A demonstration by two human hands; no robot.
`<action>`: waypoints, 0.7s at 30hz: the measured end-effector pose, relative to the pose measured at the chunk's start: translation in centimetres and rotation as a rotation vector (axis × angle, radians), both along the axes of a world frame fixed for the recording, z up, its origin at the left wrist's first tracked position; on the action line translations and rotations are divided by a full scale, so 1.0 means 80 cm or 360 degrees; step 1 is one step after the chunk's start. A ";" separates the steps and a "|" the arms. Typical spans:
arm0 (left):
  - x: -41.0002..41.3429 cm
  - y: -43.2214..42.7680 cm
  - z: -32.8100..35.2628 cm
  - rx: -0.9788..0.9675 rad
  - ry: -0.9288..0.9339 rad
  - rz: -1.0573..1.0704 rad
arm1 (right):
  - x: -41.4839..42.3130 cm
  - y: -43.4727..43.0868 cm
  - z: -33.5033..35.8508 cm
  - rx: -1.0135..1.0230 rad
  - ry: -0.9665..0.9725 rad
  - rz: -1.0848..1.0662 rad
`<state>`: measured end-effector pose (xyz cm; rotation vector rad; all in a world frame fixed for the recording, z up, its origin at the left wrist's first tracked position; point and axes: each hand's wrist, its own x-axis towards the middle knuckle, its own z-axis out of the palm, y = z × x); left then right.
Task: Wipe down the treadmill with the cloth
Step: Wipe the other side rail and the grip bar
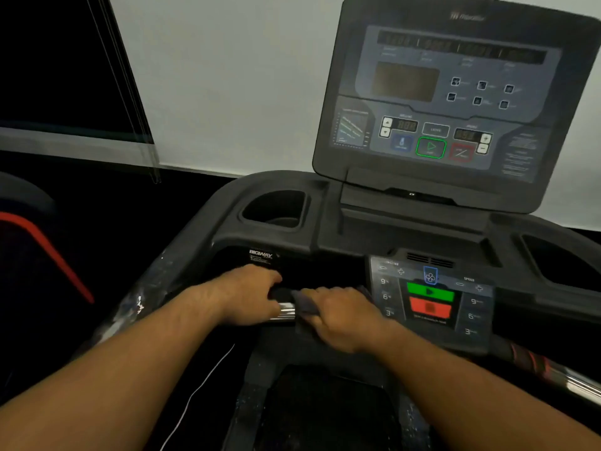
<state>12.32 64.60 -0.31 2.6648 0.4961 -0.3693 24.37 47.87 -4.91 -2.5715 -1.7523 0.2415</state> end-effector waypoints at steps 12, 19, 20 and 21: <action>0.012 -0.022 -0.033 0.0390 0.0128 0.0037 | 0.027 0.049 0.019 -0.0634 0.0353 -0.0019; 0.015 -0.016 -0.030 0.0386 0.0127 0.0029 | 0.019 0.033 0.000 -0.0310 0.0001 0.0050; 0.015 -0.016 -0.031 0.0365 0.0124 0.0038 | 0.009 0.023 -0.012 -0.0084 -0.0268 0.0110; 0.015 -0.016 -0.032 0.0358 0.0115 0.0040 | -0.001 0.014 -0.024 0.0077 -0.0523 0.0147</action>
